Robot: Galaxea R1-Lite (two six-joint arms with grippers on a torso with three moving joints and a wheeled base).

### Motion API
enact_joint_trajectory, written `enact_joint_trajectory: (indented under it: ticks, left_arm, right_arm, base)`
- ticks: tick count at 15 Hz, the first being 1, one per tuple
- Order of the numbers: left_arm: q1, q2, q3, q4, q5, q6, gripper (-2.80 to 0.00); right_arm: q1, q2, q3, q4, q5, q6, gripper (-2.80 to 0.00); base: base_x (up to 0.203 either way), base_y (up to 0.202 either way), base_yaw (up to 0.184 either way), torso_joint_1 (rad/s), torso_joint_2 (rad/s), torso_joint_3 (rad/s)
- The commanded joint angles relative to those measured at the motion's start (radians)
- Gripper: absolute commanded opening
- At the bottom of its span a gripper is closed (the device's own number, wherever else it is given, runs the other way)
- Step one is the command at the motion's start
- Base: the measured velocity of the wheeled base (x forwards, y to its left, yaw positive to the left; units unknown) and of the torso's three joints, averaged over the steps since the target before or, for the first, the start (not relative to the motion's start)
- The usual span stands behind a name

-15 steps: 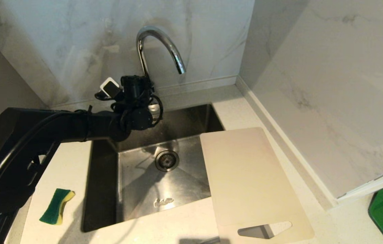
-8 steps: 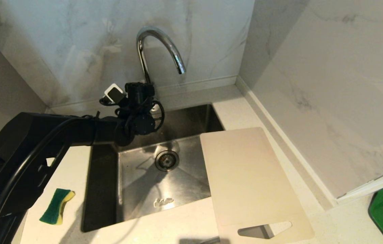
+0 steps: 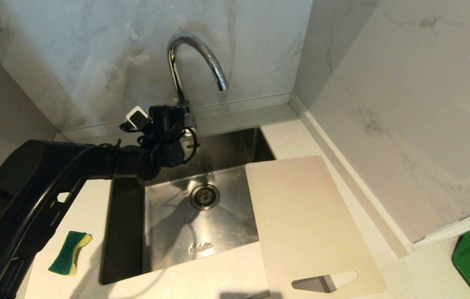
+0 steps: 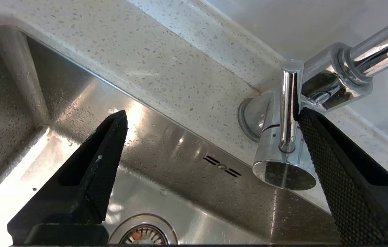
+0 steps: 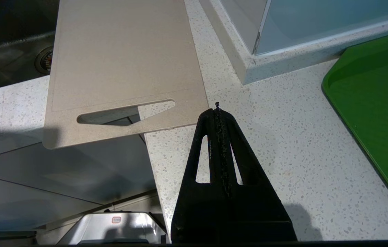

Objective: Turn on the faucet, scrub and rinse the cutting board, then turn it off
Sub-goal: Turn on the tap

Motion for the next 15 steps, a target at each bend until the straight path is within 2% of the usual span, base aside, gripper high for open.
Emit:
enact_joint_trajectory:
  ticks: [1,4,10,15]
  left_arm:
    - [0.001,0.006,0.0,0.001,0.006,-0.004,0.0]
    - [-0.013,-0.005,0.0,0.01,0.003,-0.006,0.0]
    - [-0.062,-0.043,0.002,0.108,0.001,-0.027,0.0]
    - [-0.054,-0.062,0.0,0.168,-0.058,-0.106,0.0]
  right_arm:
    - [0.0,0.0,0.0,0.001,0.0,0.001,-2.8]
    - [0.0,0.0,0.0,0.001,0.0,0.001,-2.8]
    - [0.0,0.0,0.0,0.001,0.0,0.001,-2.8]
    - [0.0,0.0,0.0,0.001,0.0,0.001,-2.8]
  base:
    - [0.0,0.0,0.0,0.0,0.0,0.0]
    - [0.0,0.0,0.0,0.0,0.0,0.0]
    - [0.0,0.0,0.0,0.0,0.0,0.0]
    - [0.0,0.0,0.0,0.0,0.0,0.0]
